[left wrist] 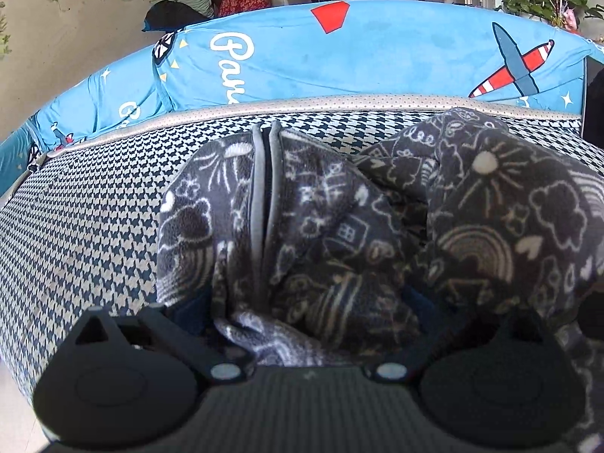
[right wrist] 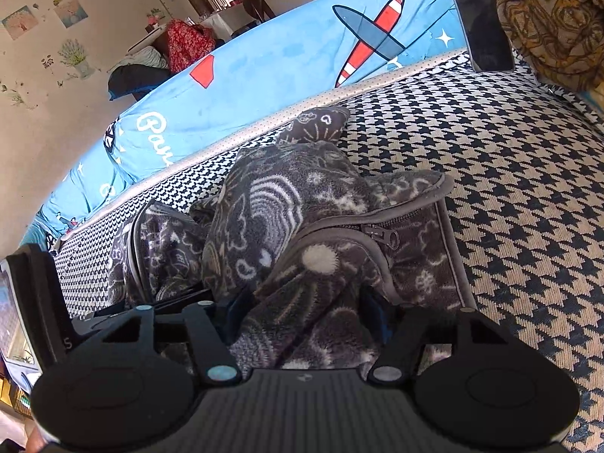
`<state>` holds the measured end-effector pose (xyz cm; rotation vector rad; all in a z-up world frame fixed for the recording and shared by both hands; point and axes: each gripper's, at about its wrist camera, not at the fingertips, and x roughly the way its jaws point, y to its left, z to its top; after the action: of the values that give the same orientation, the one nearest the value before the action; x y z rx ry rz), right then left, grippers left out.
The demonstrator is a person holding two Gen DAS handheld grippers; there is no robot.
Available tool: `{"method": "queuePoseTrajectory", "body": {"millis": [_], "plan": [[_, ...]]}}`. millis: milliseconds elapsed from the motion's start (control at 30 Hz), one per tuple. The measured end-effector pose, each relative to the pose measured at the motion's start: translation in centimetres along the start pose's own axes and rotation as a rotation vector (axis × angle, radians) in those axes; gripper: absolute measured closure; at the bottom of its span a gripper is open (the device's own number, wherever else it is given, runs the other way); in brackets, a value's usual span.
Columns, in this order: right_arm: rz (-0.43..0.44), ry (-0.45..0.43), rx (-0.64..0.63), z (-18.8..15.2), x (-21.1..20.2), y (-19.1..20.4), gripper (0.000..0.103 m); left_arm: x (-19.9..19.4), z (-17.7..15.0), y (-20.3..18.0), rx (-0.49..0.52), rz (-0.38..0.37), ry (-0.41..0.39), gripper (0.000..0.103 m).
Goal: Fold clothes
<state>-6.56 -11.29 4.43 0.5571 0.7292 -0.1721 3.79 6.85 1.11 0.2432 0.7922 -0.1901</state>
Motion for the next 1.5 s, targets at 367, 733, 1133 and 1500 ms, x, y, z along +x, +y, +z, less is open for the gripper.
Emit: {"method": "queuePoseTrajectory", "body": {"millis": [367, 733, 1133, 1500], "plan": [[0.02, -0.052, -0.034, -0.1, -0.7, 0.7, 0.065, -3.1, -2.4, 0.8, -0.056, 0.035, 0.033, 0.0], [0.028, -0.074, -0.055, -0.2, -1.1, 0.9, 0.069, -5.9, -4.6, 1.0, -0.093, 0.038, 0.054, 0.0], [-0.017, -0.123, -0.068, 0.2, -2.4, 0.8, 0.043, -8.2, -2.4, 1.7, -0.05, 0.001, -0.022, 0.0], [-0.018, -0.046, 0.039, 0.6, -1.6, -0.4, 0.017, -3.5, 2.0, 1.6, -0.016, -0.065, -0.061, 0.0]]}}
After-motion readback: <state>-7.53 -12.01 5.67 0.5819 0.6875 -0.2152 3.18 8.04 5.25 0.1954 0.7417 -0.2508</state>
